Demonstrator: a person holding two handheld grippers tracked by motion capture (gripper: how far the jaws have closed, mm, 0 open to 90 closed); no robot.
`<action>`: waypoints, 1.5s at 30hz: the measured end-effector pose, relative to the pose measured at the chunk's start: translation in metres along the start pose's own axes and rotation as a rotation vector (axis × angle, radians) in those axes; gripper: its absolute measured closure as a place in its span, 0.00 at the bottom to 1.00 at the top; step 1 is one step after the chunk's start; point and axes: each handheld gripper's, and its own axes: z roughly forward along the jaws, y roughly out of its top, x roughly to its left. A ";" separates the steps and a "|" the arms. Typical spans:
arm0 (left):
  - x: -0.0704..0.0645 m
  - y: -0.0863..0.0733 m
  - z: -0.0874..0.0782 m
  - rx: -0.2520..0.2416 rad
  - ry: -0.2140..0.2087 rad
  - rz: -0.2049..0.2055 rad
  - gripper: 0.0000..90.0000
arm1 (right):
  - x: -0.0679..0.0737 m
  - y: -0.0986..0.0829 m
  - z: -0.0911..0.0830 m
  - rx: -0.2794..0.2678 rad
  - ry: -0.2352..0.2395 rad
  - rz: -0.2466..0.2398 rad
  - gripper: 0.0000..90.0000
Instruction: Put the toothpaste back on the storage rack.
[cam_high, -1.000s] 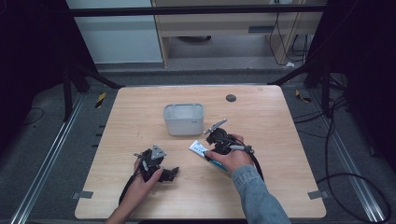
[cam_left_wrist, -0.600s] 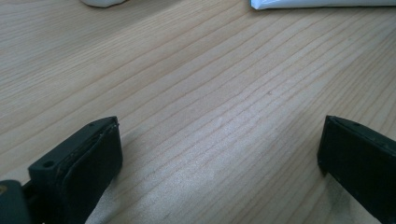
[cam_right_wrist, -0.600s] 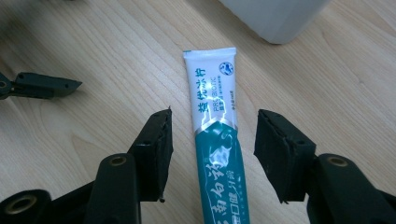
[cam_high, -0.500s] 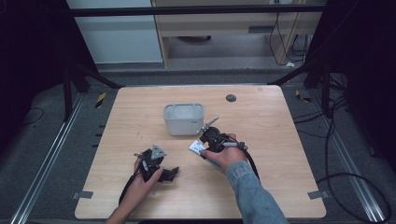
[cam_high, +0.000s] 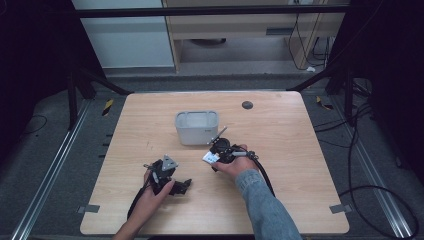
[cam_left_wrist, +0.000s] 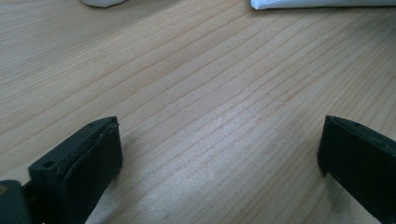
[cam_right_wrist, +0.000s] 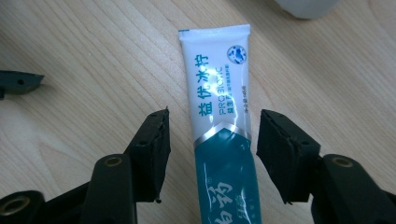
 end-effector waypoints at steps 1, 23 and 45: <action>0.000 0.000 0.000 0.000 0.000 0.000 0.00 | 0.000 0.000 0.000 0.000 0.000 0.000 0.49; 0.000 0.000 0.000 0.002 -0.005 0.007 0.00 | -0.007 0.001 0.018 0.059 -0.002 0.002 0.52; 0.000 0.000 0.000 0.001 -0.005 0.007 0.00 | -0.007 0.000 0.021 0.056 0.000 -0.008 0.61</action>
